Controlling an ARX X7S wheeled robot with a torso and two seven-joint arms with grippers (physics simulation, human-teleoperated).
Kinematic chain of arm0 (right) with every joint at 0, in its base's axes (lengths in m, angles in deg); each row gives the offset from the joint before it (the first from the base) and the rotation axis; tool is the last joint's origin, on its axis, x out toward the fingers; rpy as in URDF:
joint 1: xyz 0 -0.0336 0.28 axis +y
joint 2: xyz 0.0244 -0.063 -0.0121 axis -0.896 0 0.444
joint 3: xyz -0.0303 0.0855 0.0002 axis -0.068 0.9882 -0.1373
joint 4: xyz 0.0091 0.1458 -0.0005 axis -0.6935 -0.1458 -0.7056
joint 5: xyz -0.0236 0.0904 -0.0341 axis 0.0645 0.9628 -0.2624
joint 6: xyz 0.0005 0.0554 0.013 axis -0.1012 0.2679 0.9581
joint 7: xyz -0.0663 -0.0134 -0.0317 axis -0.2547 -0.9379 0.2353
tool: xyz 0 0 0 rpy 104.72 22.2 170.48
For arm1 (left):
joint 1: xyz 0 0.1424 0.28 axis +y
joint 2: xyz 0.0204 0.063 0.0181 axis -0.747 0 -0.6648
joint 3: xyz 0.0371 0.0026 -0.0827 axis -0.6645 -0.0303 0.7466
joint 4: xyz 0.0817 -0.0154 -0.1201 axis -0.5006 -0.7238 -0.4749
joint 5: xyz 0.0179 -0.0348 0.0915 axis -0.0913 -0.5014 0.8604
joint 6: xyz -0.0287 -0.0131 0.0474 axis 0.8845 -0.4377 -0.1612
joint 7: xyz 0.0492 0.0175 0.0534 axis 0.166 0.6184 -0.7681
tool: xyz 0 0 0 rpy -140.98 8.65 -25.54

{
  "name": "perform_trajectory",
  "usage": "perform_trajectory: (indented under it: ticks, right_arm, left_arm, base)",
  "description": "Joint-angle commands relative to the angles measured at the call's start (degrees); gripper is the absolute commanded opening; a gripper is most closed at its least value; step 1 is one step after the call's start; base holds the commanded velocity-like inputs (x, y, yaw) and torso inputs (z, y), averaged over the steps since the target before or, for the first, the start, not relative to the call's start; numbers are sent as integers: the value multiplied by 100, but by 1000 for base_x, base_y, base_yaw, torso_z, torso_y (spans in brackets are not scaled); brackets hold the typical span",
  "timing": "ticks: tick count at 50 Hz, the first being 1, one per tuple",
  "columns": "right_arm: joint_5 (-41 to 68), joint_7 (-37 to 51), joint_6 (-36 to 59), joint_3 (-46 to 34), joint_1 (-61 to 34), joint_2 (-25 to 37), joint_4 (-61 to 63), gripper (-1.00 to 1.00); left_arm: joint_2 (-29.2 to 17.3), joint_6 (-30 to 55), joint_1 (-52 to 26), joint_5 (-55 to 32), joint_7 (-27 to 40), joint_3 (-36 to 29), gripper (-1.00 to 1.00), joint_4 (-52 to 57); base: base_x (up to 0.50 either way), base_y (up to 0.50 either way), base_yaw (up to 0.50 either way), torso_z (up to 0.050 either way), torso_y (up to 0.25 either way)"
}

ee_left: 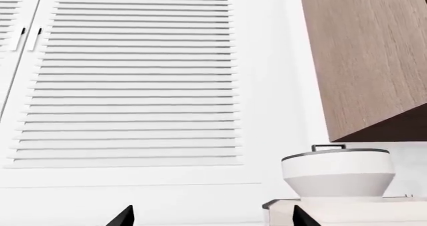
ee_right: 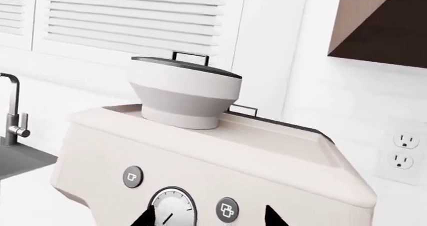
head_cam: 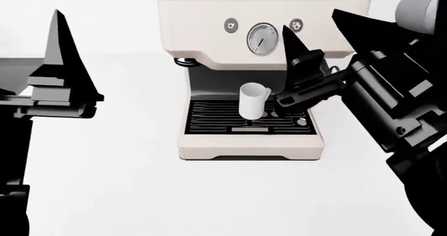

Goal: Pick the mug from the cabinet, place it under the coffee machine dispenser, and press the start button.

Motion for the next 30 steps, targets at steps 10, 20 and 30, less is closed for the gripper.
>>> perform_trajectory:
  ticks: [10, 20, 30]
  right_arm:
    - [-2261, -1447, -204, -674, 164, 189, 85, -100]
    - [-2531, -1638, -354, -878, 141, 203, 28, -100]
    - [-2216, -1458, -285, -787, 134, 199, 65, -100]
  left_arm:
    - [-14, -29, 60, -9, 9, -29, 100, -35]
    - [-14, -62, 84, 1, 8, -33, 100, -61]
    - [-23, -93, 116, 3, 11, -26, 100, -71]
  base:
    - [0, 0, 0, 0, 0]
    - [0, 0, 0, 0, 0]
    - [0, 0, 0, 0, 0]
